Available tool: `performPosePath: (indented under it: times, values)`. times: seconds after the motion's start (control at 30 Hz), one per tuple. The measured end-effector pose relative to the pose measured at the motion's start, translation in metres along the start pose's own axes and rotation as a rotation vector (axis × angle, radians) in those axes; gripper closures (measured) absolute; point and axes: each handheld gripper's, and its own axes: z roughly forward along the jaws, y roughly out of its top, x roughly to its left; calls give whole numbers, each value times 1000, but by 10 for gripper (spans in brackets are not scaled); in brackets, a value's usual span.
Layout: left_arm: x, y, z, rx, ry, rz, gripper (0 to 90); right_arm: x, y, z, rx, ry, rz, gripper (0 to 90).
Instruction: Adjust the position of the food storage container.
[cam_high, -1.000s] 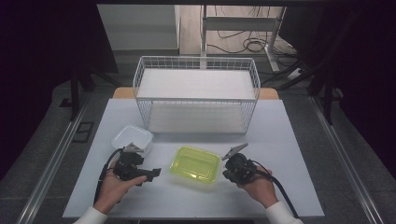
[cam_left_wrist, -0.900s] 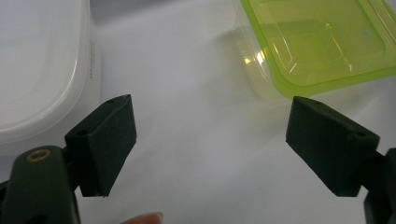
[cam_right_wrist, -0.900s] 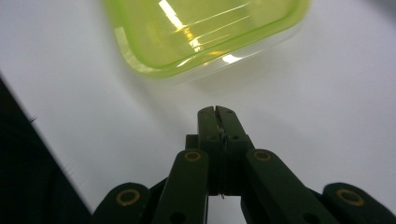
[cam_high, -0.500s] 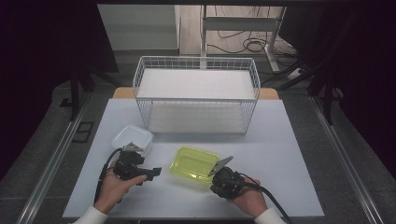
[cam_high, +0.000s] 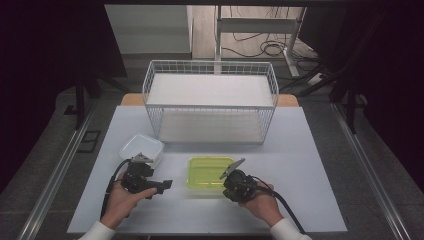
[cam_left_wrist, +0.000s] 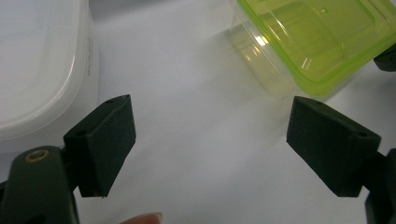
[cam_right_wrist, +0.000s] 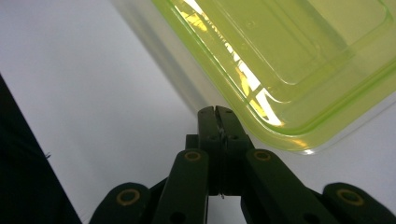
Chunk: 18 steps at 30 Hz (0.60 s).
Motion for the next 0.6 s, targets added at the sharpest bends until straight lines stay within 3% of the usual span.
performPosePath:
  times: [0.23, 0.37, 0.5, 0.6]
  values:
    - [0, 0, 0, 0, 4, -1, 150, -2, 0, 2, 4, 5, 4, 890]
    - [0, 0, -1, -11, 6, -8, 149, 2, -3, -7, -20, 29, 2, 890]
    - [0, 1, -4, -39, 10, -26, 149, -4, -13, -31, -89, 35, 26, 890]
    - [1, 3, -5, -55, 12, -34, 149, -15, -22, -49, -144, 29, 78, 860]
